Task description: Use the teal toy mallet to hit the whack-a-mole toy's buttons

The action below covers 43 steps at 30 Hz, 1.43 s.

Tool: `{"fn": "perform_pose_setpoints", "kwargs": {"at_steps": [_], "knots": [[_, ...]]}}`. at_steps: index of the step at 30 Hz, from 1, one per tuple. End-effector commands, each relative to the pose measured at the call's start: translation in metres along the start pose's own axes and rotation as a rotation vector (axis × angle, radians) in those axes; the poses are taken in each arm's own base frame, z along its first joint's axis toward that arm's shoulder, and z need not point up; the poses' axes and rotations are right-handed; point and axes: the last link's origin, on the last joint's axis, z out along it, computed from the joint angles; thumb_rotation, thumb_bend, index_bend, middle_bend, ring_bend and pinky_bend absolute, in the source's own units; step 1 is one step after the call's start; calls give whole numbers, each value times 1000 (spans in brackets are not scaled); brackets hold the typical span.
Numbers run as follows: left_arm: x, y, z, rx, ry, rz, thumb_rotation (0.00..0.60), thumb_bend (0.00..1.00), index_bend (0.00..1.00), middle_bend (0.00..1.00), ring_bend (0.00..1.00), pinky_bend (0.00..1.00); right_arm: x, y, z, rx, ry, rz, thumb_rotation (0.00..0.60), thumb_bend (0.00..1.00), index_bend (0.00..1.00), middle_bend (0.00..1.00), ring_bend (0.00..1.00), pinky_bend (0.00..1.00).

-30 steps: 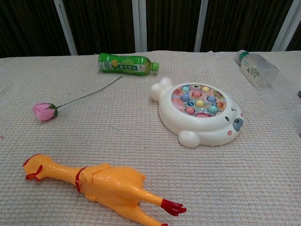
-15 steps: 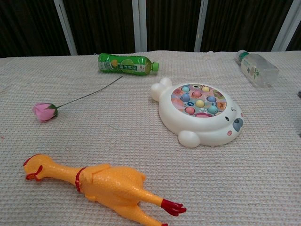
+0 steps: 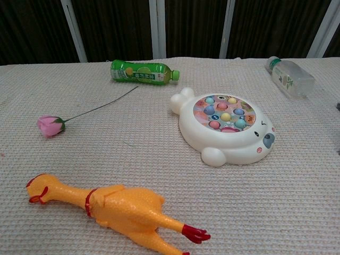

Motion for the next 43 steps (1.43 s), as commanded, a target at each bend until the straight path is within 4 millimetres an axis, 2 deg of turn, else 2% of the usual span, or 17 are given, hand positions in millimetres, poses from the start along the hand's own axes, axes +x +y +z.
{"fn": "perform_pose_setpoints", "kwargs": {"at_steps": [1, 5, 10, 14, 18, 27, 35, 43], "knots": [[-1, 0, 0, 2, -5, 3, 600, 3, 132, 35, 0, 0, 20, 2, -14, 60, 69, 86, 600, 237, 281, 95, 62, 129], [-2, 0, 1, 5, -15, 5, 600, 3, 132, 35, 0, 0, 39, 14, -35, 136, 191, 180, 600, 237, 262, 75, 41, 119], [-3, 1, 1, 0, -35, 1, 600, 3, 132, 31, 0, 0, 41, 25, -60, 251, 262, 235, 600, 237, 247, 72, 38, 93], [-4, 1, 0, -2, -61, -15, 600, 3, 120, 26, 0, 0, 21, 42, -77, 374, 339, 204, 600, 238, 235, 52, 20, 84], [-1, 0, -3, -4, -71, -31, 600, 3, 115, 22, 0, 0, -11, 64, -89, 475, 406, 154, 600, 237, 235, 44, 20, 74], [1, -5, -5, 16, -95, -40, 600, 1, 114, 20, 0, 0, -49, 92, -96, 548, 509, 181, 600, 238, 235, 38, 20, 66], [0, -6, -5, 17, -122, -36, 600, 0, 114, 6, 0, 0, -52, 93, -100, 562, 501, 148, 600, 237, 225, 32, 19, 63], [2, -6, -9, -7, -125, -44, 600, 0, 111, 2, 0, 0, -49, 100, -97, 473, 489, 136, 600, 237, 177, 2, 10, 63]]}}
